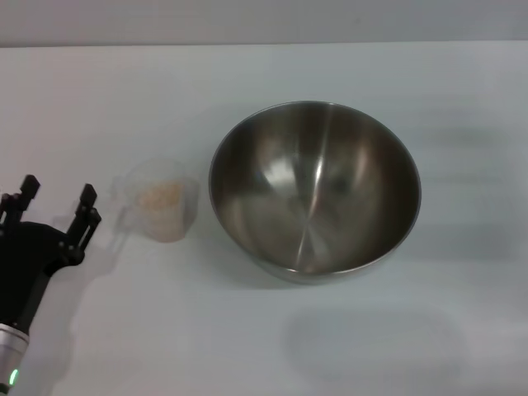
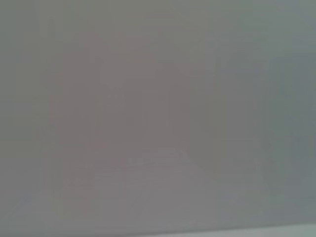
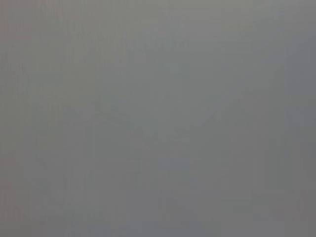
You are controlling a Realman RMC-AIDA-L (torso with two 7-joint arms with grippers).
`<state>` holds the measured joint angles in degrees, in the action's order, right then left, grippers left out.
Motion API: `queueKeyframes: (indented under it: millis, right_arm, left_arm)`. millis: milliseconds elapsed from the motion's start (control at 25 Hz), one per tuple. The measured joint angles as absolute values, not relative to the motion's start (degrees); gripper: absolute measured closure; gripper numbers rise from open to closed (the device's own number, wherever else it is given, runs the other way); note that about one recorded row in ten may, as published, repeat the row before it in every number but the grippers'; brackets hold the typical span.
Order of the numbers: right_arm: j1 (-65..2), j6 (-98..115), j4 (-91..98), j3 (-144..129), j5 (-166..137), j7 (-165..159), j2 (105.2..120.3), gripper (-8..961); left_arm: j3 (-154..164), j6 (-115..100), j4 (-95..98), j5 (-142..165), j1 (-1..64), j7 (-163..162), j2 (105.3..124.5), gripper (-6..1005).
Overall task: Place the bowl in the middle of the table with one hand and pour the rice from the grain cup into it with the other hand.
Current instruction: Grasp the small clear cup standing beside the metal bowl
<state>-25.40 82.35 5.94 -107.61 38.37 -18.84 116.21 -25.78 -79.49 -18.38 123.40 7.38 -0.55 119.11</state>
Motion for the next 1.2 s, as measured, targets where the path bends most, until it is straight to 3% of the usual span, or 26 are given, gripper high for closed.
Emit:
queueKeyframes:
  millis: [1200]
  right_arm:
    - [-25.8,81.2,6.0,-106.4,38.5,-19.1,115.84,514]
  left_arm:
    - [-26.6,-67.9,-18.8,123.1,11.9,-0.6,119.09,291]
